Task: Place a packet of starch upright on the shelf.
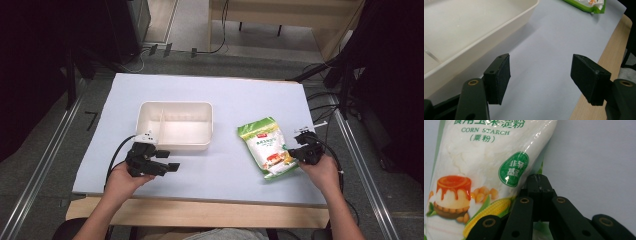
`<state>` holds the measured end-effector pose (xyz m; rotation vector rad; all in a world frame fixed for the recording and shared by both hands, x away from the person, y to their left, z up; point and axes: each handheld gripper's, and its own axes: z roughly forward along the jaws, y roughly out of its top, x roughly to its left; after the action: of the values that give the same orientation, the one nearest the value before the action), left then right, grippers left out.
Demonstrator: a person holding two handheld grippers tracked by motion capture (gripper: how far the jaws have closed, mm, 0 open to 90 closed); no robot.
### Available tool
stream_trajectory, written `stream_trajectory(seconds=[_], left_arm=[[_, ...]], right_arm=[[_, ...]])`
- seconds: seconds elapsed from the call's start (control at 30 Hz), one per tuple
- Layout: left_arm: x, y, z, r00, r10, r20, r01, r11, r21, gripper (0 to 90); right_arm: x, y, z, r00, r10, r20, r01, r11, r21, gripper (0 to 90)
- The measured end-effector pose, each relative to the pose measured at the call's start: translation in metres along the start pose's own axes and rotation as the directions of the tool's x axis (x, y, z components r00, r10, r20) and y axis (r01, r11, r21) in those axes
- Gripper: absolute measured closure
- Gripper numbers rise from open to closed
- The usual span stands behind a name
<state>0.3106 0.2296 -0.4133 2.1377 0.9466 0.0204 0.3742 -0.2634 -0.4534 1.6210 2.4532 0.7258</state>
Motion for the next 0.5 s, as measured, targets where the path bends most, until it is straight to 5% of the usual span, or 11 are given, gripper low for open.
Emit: stream_trajectory(seconds=[0.5], left_arm=[[0.000,0.004,0.003,0.9999,0.012,0.012,-0.011,0.9999,-0.005,33.2]], right_arm=[[0.031,-0.001,-0.001,0.9962,-0.039,-0.077,0.040,0.999,0.021,90.0]])
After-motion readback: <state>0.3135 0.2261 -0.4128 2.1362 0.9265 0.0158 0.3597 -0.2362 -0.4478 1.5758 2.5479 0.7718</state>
